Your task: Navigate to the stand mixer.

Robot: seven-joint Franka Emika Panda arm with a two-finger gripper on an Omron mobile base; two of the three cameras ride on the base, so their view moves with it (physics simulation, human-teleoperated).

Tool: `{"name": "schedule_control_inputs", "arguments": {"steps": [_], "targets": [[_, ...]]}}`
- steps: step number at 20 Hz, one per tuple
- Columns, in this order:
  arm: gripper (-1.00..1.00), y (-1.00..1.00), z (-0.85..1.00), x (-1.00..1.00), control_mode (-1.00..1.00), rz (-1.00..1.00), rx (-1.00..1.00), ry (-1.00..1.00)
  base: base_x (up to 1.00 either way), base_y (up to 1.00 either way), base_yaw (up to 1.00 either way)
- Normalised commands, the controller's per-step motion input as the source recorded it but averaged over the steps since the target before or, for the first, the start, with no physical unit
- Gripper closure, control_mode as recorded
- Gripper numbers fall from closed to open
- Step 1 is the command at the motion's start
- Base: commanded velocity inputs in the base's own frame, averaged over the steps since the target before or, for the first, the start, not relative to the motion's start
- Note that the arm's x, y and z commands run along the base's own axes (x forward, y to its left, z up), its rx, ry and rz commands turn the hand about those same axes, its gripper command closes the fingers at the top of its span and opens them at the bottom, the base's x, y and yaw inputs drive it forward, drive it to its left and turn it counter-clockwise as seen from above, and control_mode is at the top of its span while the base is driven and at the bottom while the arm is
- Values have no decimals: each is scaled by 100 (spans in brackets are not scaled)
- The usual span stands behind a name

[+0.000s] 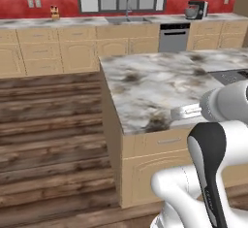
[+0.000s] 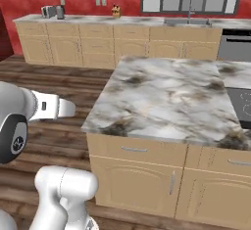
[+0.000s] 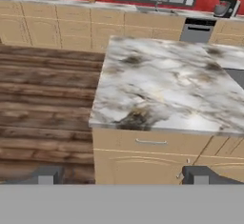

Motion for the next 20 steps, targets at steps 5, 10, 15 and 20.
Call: {"name": "schedule_control_inputs", "arguments": {"steps": [5, 10, 15, 20], "targets": [[-100, 0, 0, 0, 100, 0, 0, 0, 0, 100, -6], [-100, 0, 0, 0, 100, 0, 0, 0, 10, 100, -7], [-100, 0, 0, 0, 100, 0, 0, 0, 51, 100, -8], [-100, 0, 0, 0, 100, 0, 0, 0, 100, 62, -4]]}}
